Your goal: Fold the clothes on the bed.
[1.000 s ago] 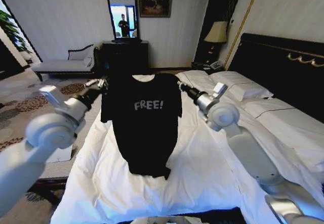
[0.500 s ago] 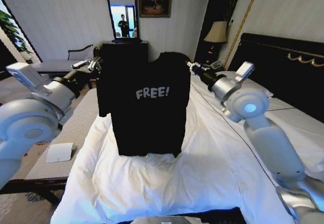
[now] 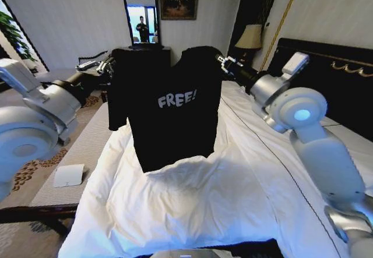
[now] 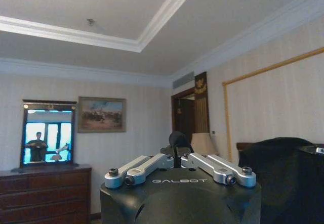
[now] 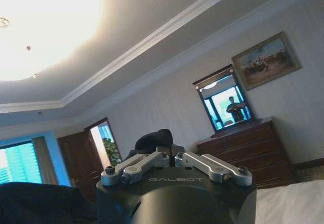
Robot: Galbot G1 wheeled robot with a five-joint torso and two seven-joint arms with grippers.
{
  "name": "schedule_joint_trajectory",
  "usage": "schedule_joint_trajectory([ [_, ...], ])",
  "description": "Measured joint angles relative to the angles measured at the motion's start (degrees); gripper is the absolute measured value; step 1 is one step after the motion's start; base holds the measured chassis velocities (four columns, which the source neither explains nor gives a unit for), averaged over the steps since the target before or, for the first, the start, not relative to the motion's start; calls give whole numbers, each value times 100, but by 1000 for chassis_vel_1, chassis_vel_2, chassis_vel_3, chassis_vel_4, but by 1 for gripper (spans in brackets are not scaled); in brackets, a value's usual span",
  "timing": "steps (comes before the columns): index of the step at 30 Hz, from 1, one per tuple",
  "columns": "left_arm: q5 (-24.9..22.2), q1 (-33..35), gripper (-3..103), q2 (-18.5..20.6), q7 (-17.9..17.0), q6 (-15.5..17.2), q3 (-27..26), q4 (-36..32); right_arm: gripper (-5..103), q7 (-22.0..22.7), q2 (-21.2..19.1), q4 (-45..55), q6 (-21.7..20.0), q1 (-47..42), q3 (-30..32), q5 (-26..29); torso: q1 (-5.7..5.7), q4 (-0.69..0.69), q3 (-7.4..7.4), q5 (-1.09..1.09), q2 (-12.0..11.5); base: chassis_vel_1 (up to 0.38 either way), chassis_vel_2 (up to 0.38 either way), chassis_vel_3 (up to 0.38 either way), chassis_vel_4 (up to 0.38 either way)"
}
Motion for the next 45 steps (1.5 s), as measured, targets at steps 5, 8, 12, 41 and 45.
schedule_joint_trajectory([
  [5, -308, 763, 1, 77, -25, 129, -966, -429, 0, 102, -399, 610, -8, -458, 584, 581, 0, 2, -1, -1, 0, 0, 0, 0, 0],
  [8, -534, 1027, 1, 111, -50, 266, -1378, -689, 0, 208, -797, 1131, 31, -767, 1080, 1017, -2, 1, -2, -1, 1, 0, 0, 0, 0],
  [12, -931, 1170, 1, 194, -137, 515, -1766, -739, 0, 236, -1131, 1651, 46, -1190, 1780, 1432, -1, 0, -1, 1, 0, 0, 0, 0, 0],
  [41, 1219, 914, 1, -1402, -1089, 1412, 1565, 650, 0, 157, 855, -197, -363, -2205, -397, -729, 1, 1, 1, -2, 0, 0, 0, 0, 0],
  [45, 1832, 688, 1, -1936, -808, 1353, 2269, 1533, 0, 42, 1125, -975, -300, -2020, -837, -1268, 2, 1, 2, -1, -1, 0, 0, 0, 0],
])
